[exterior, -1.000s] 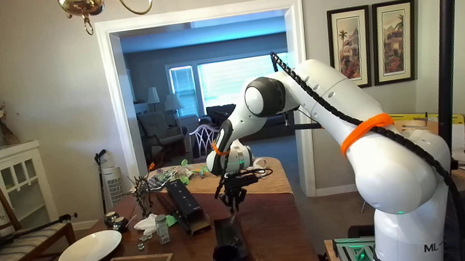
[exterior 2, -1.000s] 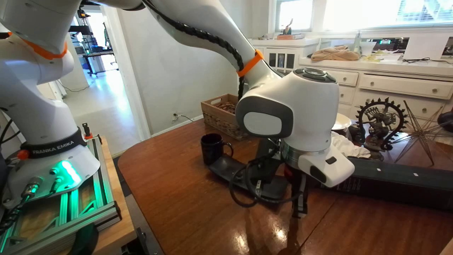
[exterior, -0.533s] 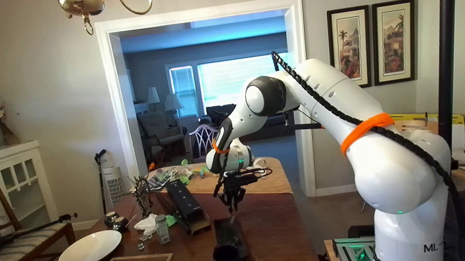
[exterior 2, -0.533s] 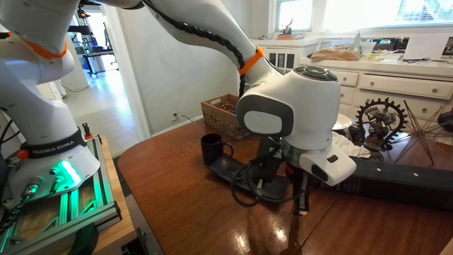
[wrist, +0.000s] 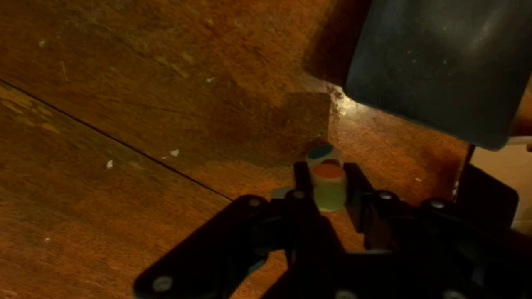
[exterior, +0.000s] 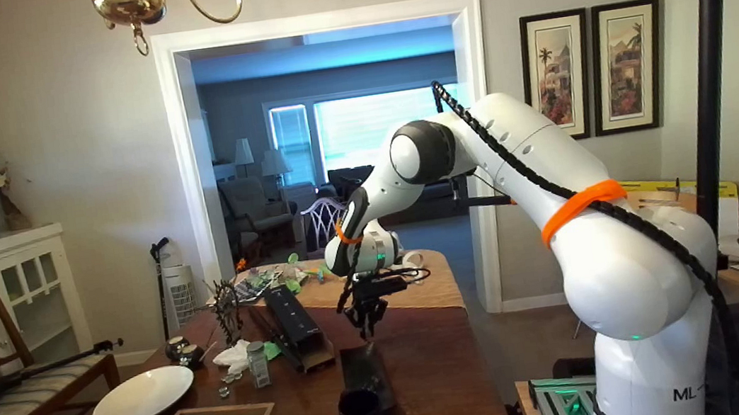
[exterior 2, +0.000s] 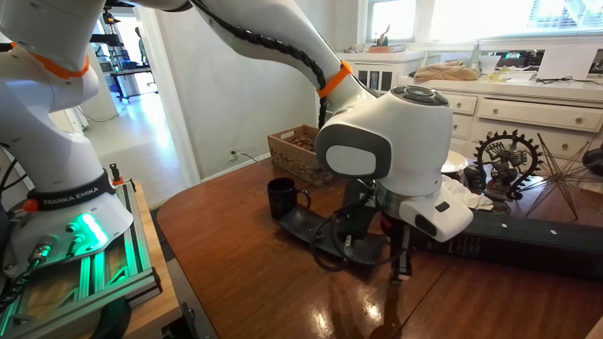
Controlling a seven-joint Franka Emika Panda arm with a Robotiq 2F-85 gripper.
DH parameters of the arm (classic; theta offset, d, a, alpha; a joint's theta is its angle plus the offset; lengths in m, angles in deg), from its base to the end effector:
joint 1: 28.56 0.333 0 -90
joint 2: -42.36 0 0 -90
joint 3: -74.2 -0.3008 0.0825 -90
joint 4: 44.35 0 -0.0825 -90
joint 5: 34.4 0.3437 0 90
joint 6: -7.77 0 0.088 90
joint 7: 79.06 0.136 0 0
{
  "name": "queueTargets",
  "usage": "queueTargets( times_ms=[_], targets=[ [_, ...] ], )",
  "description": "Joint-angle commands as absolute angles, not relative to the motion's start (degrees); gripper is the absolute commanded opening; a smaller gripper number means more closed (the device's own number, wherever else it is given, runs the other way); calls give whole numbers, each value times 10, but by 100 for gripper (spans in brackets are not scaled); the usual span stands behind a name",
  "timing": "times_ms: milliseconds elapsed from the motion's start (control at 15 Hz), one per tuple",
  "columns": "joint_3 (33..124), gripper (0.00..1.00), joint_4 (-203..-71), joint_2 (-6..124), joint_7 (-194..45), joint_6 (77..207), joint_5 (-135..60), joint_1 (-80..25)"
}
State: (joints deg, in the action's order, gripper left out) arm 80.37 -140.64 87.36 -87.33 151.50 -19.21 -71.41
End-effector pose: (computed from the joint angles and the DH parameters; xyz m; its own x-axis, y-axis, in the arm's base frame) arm 0.4291 -0.4816 0.1411 0.6280 -0.7761 0.0564 -0.7717 -0.6305 -0.0834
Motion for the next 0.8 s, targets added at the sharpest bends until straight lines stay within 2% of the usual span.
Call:
queueTargets(
  times_ms=[0,733],
  targets=[
    [796,6,-1413,869,-887,1512,-183,-719],
    [797,6,-1409,874,-883,1514,-185,-716]
  ],
)
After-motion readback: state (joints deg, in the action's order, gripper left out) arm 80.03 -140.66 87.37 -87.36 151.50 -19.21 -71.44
